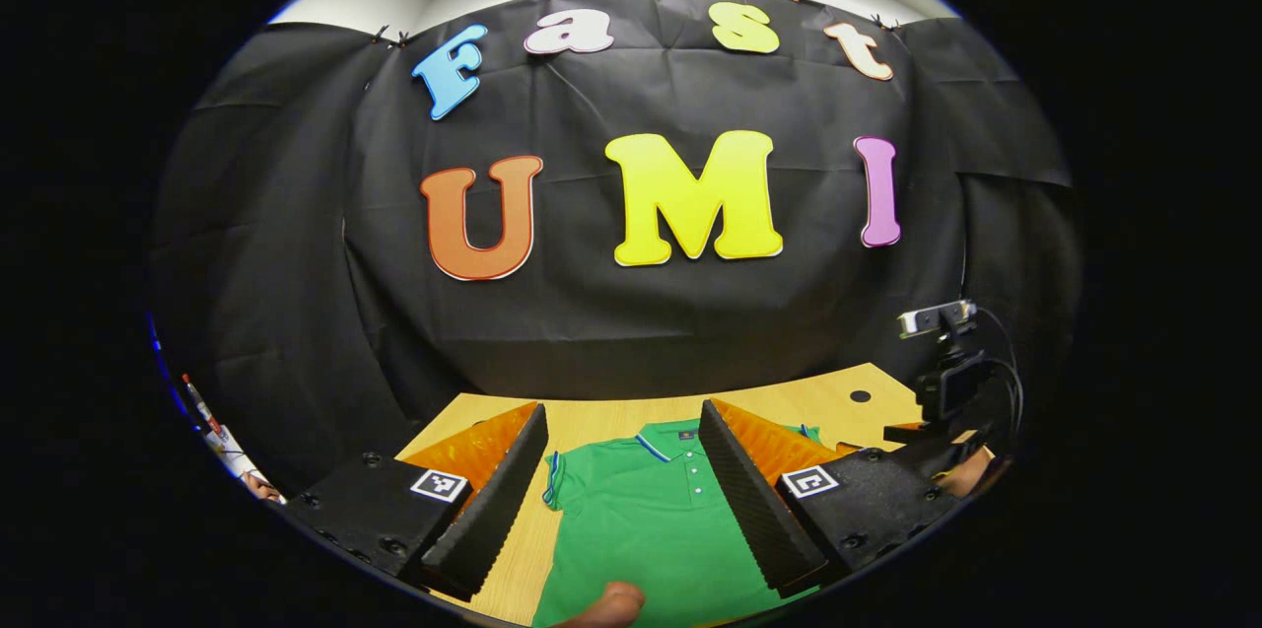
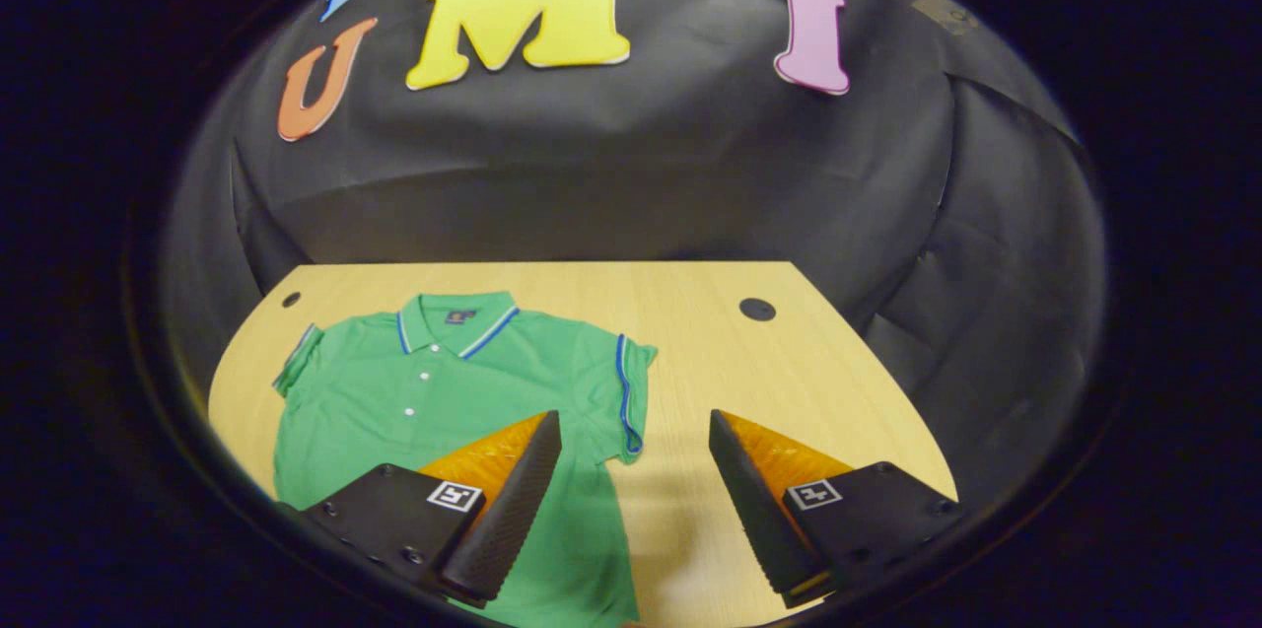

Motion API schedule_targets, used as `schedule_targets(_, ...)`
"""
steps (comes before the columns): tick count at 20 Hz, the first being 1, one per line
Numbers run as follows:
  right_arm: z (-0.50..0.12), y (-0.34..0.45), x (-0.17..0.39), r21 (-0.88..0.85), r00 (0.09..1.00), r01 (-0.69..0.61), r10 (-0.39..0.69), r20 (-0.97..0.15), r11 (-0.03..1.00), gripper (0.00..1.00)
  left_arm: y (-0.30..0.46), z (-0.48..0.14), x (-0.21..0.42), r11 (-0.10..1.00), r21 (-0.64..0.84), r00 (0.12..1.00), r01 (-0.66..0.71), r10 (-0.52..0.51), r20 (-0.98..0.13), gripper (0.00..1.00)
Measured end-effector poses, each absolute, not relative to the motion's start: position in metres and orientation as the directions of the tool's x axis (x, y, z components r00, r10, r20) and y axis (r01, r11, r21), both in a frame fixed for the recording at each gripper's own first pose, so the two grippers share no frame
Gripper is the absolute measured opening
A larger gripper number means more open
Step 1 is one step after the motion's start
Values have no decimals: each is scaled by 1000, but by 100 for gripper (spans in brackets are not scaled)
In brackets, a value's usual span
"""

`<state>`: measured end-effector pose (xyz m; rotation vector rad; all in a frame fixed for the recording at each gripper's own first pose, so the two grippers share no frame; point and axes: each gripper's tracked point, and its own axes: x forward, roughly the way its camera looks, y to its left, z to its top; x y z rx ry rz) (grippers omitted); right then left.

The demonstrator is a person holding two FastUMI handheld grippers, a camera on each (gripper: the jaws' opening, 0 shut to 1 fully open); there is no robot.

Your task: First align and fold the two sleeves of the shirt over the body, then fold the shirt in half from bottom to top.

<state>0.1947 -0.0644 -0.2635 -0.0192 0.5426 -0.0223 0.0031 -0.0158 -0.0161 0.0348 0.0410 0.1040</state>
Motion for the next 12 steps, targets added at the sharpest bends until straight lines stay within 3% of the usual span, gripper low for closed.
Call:
schedule_targets(6, -308, -72, 256, -45, 811, 41, -59, -582, 998, 96, -6, -20, -3, 982, 48, 981, -181, 184, -63, 100)
schedule_targets(12, -339, -79, 294, -103, 764, 66, -117, -635, 992, 94, -13, -24, -15, 979, 97, 980, -181, 188, -67, 99)
